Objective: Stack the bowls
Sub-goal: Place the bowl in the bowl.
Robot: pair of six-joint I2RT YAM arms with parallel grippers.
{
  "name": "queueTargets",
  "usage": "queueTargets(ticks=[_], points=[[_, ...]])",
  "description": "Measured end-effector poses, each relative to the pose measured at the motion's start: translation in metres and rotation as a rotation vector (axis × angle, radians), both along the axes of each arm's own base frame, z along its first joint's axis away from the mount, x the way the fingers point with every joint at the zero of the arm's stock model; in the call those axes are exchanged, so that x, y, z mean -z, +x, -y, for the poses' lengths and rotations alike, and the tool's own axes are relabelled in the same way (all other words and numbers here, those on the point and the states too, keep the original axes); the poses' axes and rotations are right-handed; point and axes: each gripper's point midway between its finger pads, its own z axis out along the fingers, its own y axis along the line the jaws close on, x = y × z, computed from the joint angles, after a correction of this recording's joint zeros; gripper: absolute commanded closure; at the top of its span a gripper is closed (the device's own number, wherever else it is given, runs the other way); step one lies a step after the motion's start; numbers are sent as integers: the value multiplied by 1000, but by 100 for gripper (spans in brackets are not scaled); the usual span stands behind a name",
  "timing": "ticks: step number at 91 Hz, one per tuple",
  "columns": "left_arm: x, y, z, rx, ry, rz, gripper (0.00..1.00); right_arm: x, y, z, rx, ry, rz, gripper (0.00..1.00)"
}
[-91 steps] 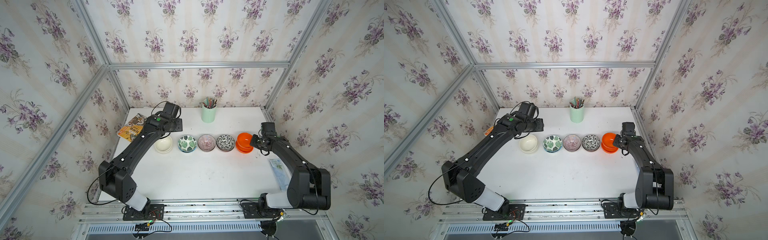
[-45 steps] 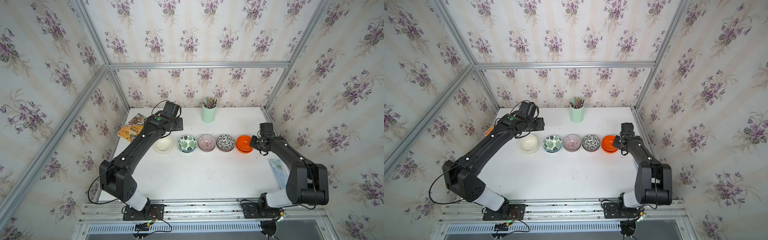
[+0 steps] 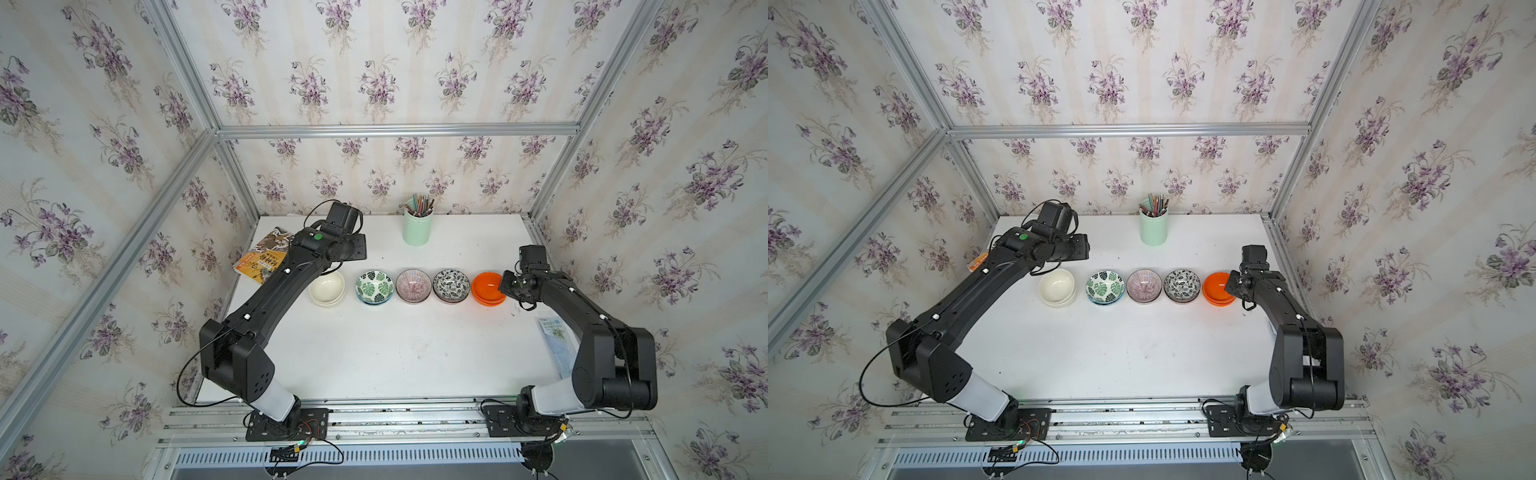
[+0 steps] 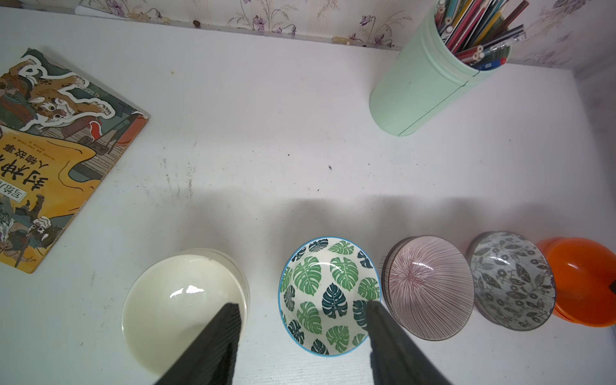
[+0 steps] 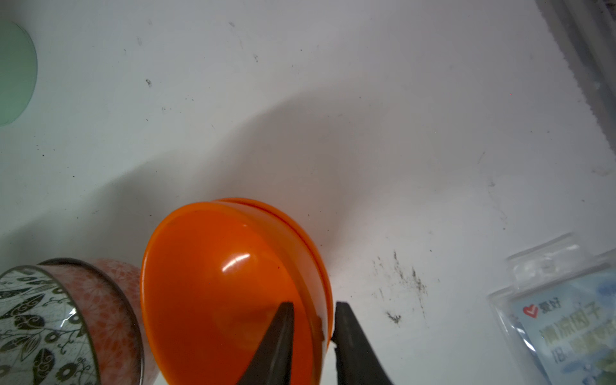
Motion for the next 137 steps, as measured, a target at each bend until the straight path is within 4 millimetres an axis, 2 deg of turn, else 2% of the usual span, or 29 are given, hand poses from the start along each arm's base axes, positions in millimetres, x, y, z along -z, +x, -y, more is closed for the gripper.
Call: queueTargets(ticks=[15,35,92,114,137], points=[[-1,1,3,9,-12,-1,36,-10,3,4,14,-18,28,77],[-2,0,3,10,-10,0,36,1,4,4,17,-16,-2,82],[2,-3,0,8,-4,-7,36,17,0,1,8,0,-14,88],[2,-3,0,8,-4,-7,36,21,-5,-1,8,10,-20,86],[0,-4,-1,8,-6,-4,36,8,0,-1,9,9,18,78]])
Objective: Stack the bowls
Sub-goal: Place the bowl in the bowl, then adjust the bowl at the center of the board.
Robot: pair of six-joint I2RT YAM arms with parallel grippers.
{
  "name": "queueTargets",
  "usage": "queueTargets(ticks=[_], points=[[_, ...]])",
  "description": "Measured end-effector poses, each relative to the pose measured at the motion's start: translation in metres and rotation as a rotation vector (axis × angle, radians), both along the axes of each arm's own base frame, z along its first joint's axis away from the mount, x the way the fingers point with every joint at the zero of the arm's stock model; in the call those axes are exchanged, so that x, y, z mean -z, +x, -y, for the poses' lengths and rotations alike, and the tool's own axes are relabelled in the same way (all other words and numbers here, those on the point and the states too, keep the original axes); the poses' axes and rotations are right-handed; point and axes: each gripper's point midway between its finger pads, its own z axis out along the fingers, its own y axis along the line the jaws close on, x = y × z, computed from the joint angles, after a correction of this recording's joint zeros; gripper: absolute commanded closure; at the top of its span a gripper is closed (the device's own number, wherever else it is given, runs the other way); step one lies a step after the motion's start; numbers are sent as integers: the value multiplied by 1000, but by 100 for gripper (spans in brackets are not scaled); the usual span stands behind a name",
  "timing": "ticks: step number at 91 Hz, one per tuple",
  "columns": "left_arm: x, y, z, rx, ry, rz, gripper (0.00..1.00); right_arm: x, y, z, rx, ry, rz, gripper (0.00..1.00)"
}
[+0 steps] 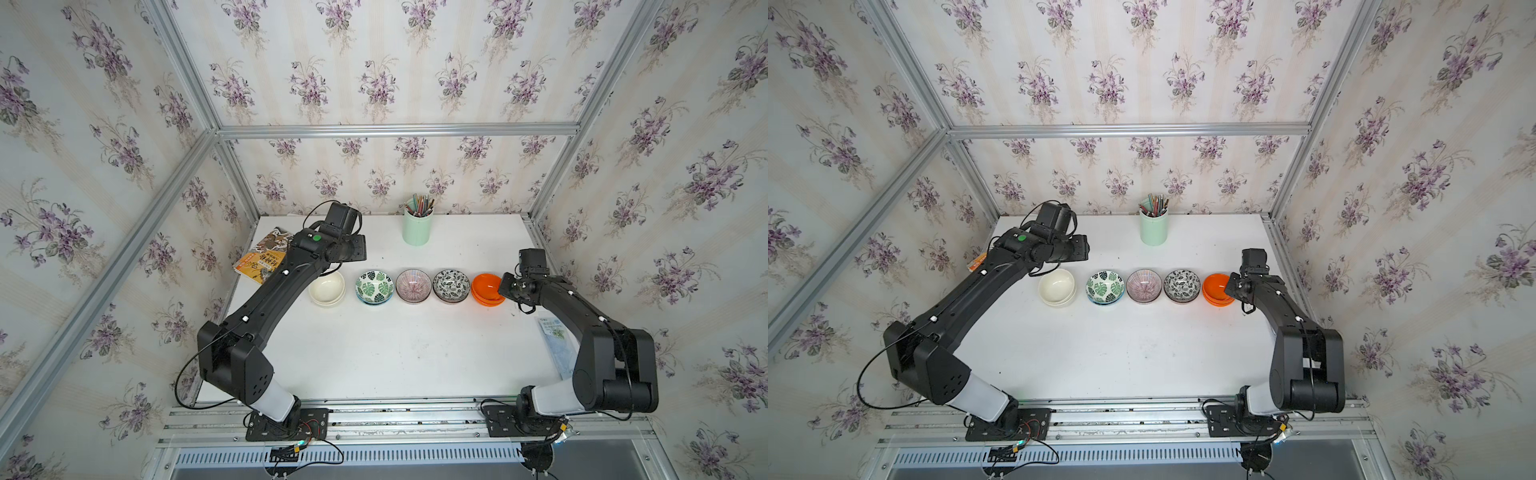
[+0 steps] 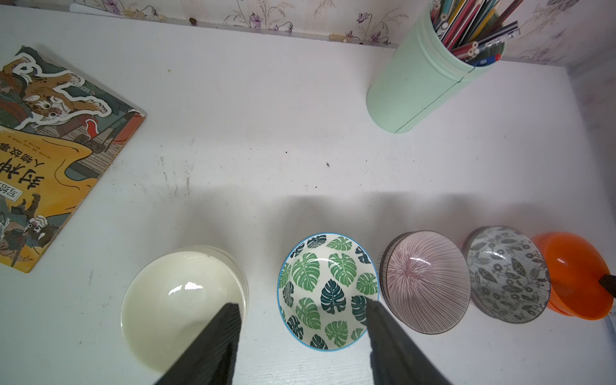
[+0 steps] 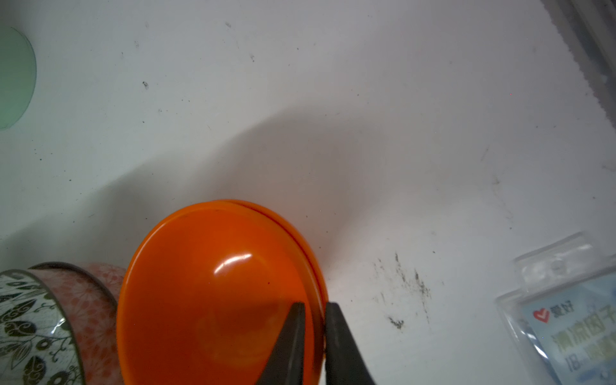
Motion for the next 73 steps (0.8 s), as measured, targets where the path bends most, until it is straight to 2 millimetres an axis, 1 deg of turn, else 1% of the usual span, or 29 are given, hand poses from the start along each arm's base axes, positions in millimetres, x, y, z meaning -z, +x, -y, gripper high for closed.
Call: queueTargets(ticks=[17,26,39,51,56,64,66,73], points=[[0,0,-1,-3,4,1,36,-32,10,0,-1,-4,80,70],[4,1,-6,-15,17,-4,36,-51,14,-8,-21,-20,120,69],[16,-1,-19,-45,59,-30,36,-75,23,-50,-131,-34,173,68],[35,-6,-32,-76,120,-80,39,-93,26,-104,-251,-42,212,69],[45,-8,-38,-87,144,-110,41,-96,27,-120,-287,-41,221,69],[56,-10,-47,-106,182,-145,44,-98,28,-139,-325,-43,226,69],[58,-10,-48,-110,191,-149,48,-98,28,-143,-334,-45,226,69],[66,-10,-52,-119,221,-171,57,-96,27,-158,-370,-42,220,69]])
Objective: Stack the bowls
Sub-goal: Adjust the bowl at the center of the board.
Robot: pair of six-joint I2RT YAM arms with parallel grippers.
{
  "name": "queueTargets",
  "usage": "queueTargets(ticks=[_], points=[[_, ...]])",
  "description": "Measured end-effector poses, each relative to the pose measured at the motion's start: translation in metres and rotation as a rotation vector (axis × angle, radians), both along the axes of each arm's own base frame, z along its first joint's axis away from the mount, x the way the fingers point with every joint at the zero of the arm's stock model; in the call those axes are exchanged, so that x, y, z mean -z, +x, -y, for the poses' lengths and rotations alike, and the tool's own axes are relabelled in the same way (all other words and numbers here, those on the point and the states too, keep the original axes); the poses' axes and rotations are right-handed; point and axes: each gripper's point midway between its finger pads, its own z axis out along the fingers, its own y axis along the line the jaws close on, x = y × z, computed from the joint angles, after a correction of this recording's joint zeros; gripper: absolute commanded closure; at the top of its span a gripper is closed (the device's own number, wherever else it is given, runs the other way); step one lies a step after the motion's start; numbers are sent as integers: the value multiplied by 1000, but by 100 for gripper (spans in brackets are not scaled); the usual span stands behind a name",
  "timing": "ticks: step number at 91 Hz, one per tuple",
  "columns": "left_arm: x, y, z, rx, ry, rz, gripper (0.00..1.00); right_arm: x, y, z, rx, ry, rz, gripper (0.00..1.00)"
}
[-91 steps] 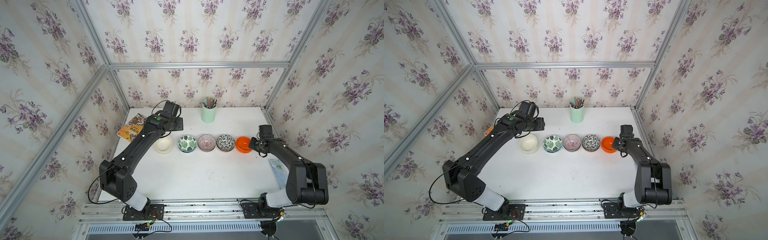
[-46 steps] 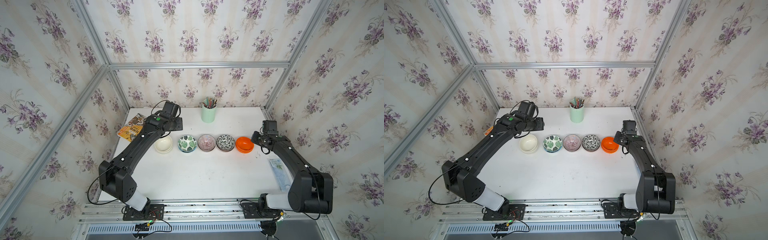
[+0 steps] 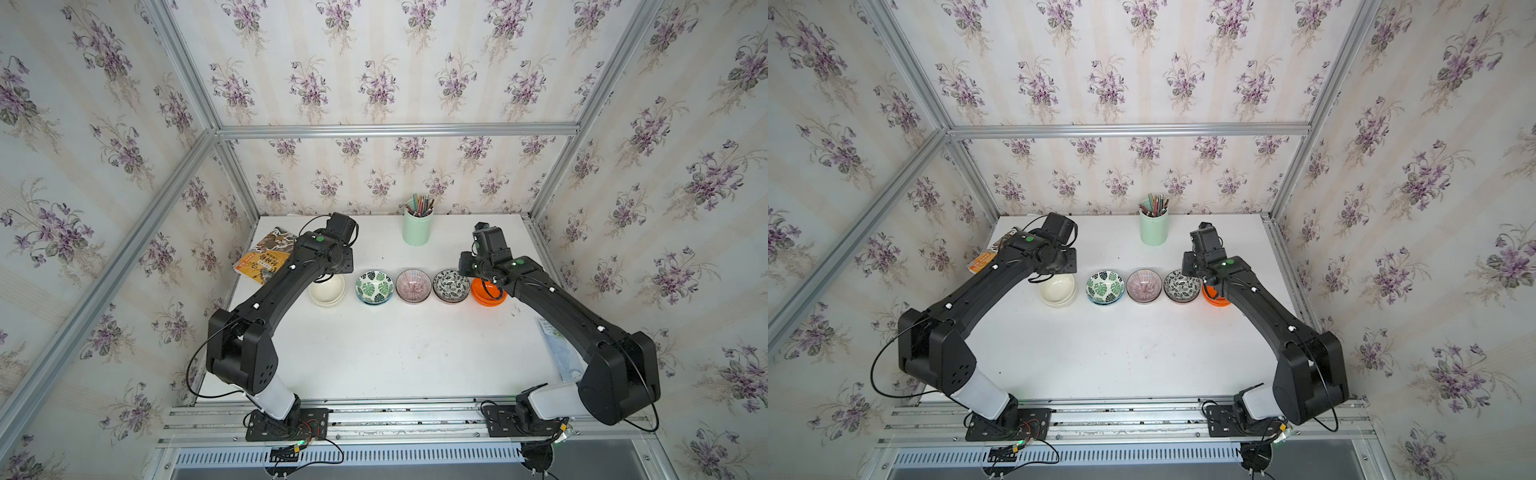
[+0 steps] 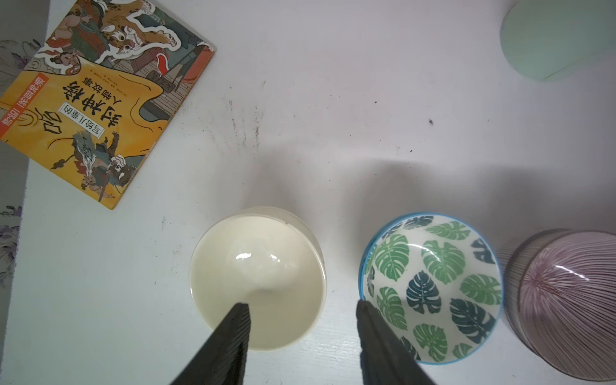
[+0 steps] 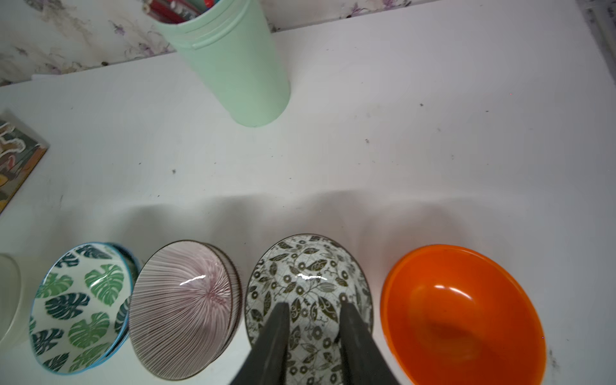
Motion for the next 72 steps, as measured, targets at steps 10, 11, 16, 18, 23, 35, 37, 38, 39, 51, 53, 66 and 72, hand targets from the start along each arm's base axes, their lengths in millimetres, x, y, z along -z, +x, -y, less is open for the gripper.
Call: queueTargets(ticks=[10,11,16,18,23,35,37,38,39,51,53,66,72], points=[[13,1,-4,-5,38,-37,64,7,1,-4,-8,-8,-16,70],[14,1,-4,-6,40,-39,64,8,1,-5,-9,-8,-18,70],[21,3,-5,-7,53,-57,67,10,1,-5,-8,-12,-24,70],[23,3,-5,-7,57,-65,67,11,1,-5,-9,-12,-24,70],[28,5,-6,-11,69,-79,68,12,1,-5,-11,-12,-26,70],[35,12,-10,-26,82,-94,69,17,-1,-6,-14,-16,-36,70],[37,14,-11,-31,83,-96,69,19,-2,-5,-14,-17,-39,70],[38,15,-12,-33,83,-98,69,19,-2,-5,-14,-17,-40,70],[38,15,-12,-35,84,-99,69,20,-2,-5,-14,-18,-42,70],[49,20,-18,-52,91,-124,69,25,-3,-5,-16,-20,-52,70],[50,20,-18,-53,92,-126,69,26,-4,-6,-17,-21,-52,70],[58,25,-18,-57,88,-139,70,29,-2,-7,-19,-20,-52,70],[61,27,-19,-61,85,-144,70,29,-2,-7,-19,-19,-50,70]])
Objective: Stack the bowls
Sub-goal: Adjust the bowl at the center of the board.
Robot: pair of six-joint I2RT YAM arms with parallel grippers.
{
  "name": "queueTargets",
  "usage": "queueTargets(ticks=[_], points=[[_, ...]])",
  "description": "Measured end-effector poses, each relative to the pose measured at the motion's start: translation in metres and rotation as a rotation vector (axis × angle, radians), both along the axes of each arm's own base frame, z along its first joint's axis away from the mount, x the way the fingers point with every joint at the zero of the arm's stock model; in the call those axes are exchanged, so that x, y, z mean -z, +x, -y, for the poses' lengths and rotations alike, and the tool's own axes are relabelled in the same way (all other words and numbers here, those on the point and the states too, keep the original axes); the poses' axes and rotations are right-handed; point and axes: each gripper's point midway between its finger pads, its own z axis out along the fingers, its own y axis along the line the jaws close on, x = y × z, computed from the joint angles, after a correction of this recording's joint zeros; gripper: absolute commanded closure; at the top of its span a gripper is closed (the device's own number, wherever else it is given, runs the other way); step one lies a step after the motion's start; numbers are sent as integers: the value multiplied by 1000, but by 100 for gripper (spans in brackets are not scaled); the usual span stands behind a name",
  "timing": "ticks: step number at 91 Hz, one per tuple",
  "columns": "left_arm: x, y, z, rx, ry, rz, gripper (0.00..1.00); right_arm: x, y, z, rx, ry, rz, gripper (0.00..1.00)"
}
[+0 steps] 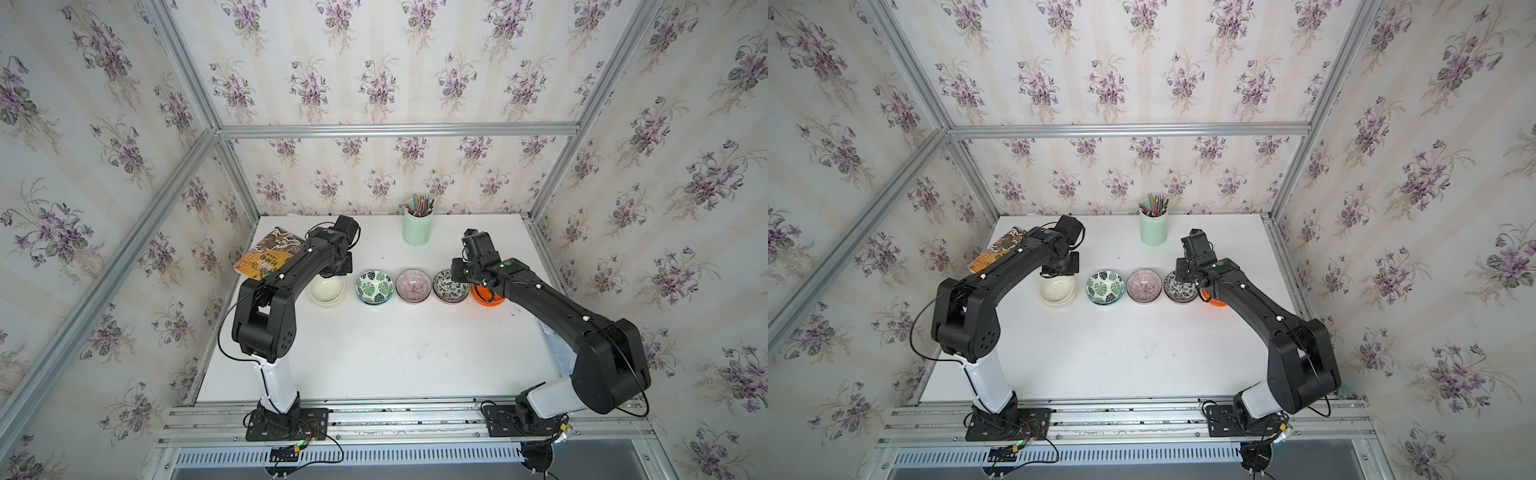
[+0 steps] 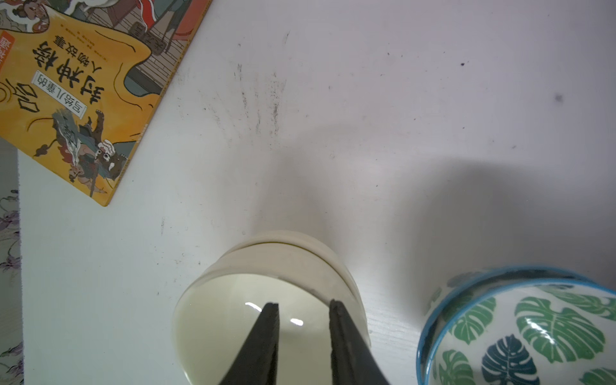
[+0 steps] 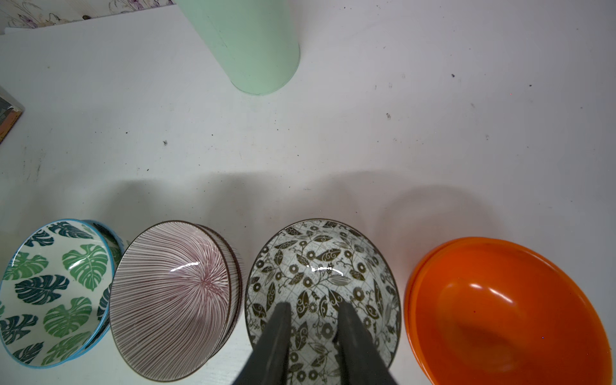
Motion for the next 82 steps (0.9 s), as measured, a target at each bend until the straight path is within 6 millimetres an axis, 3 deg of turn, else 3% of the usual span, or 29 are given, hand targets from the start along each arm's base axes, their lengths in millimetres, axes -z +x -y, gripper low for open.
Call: queueTargets(ticks=[31,55,68,82], points=[[10,3,1,-4,-19,-24,71,7,-1,-2,-7,-5,-9,70],[-17,-1,0,-5,-51,36,65,7,-2,-8,-19,-4,-5,70],[-26,-12,-23,-62,-66,49,55,6,-5,-15,-40,-6,-4,70],[-20,-39,-60,-150,-52,9,51,1,-6,-17,-44,-6,11,69]])
